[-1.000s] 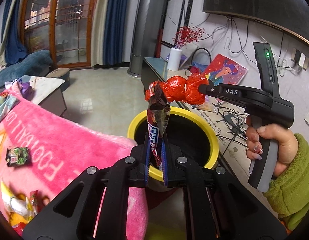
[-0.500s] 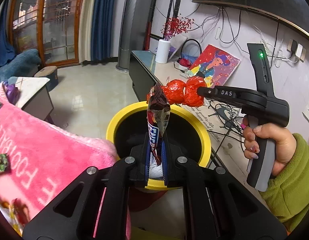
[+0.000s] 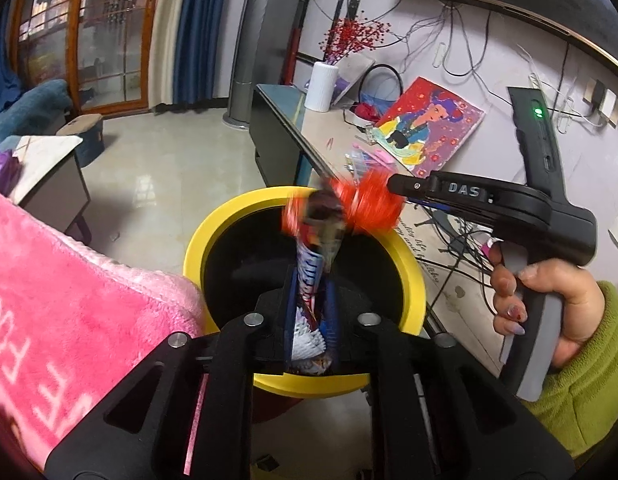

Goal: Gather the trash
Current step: 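Open both grippers to drop the wrapper and red bag into the bin, then move both grippers back over the remaining trash on the blanket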

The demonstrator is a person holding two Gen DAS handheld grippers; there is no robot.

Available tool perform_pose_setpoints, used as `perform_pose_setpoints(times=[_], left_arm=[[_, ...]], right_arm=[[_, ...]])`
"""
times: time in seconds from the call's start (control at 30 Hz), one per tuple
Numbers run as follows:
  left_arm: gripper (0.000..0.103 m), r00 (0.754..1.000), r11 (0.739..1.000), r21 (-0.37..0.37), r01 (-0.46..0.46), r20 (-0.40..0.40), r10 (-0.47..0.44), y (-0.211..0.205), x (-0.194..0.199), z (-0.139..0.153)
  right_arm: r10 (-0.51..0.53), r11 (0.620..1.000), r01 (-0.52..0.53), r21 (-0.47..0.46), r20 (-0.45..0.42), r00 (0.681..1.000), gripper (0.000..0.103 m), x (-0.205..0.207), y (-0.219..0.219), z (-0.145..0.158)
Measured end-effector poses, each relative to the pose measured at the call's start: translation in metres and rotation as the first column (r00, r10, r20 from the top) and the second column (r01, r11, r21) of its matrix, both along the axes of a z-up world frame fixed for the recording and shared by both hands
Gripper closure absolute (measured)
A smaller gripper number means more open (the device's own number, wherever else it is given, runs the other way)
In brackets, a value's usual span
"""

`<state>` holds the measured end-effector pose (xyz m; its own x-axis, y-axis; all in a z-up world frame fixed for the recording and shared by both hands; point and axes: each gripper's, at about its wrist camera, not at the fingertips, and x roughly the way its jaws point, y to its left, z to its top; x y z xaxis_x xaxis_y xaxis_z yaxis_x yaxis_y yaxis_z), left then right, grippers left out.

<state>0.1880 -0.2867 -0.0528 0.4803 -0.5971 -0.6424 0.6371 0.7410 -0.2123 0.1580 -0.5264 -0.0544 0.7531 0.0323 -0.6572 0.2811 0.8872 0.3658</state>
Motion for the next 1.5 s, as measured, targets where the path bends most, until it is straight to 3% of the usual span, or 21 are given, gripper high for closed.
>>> perform_pose_setpoints(times=[0.07,0.13,0.23,0.47,0.93,1.5], left_arm=[[0.059,1.0,1.0,-0.001,-0.017,0.002,0.017,0.002,0.003,-0.002],[0.055,1.0,1.0,-0.008,-0.028,0.0,0.028,0.003,0.005,-0.002],[0.036,0.999,0.999,-0.014,-0.04,0.002,0.04,0.005,0.006,-0.001],[0.014,0.996,0.995,-0.044,-0.085,0.004,0.085,0.019,0.006,0.007],[0.011,0.965,0.965,-0.05,-0.259,0.036,0.261,0.07,0.006,0.026],[0.011,0.879,0.888,-0.066,-0.455,0.128,0.46,0.164,-0.022,0.052]], right_arm=[[-0.012,1.0,0.012,-0.01,0.001,1.0,0.062,-0.001,-0.001,-0.001],[-0.02,1.0,0.02,-0.002,-0.003,1.0,0.058,-0.001,-0.002,-0.002],[-0.035,0.999,0.035,-0.001,0.001,0.999,0.056,-0.002,-0.003,-0.001],[-0.032,0.999,0.032,-0.012,0.024,0.999,0.05,-0.004,0.002,0.008],[0.063,0.998,-0.062,-0.019,0.073,0.995,0.048,-0.005,0.041,0.032],[0.279,0.96,-0.273,-0.064,0.113,0.954,0.047,-0.012,0.146,0.061]])
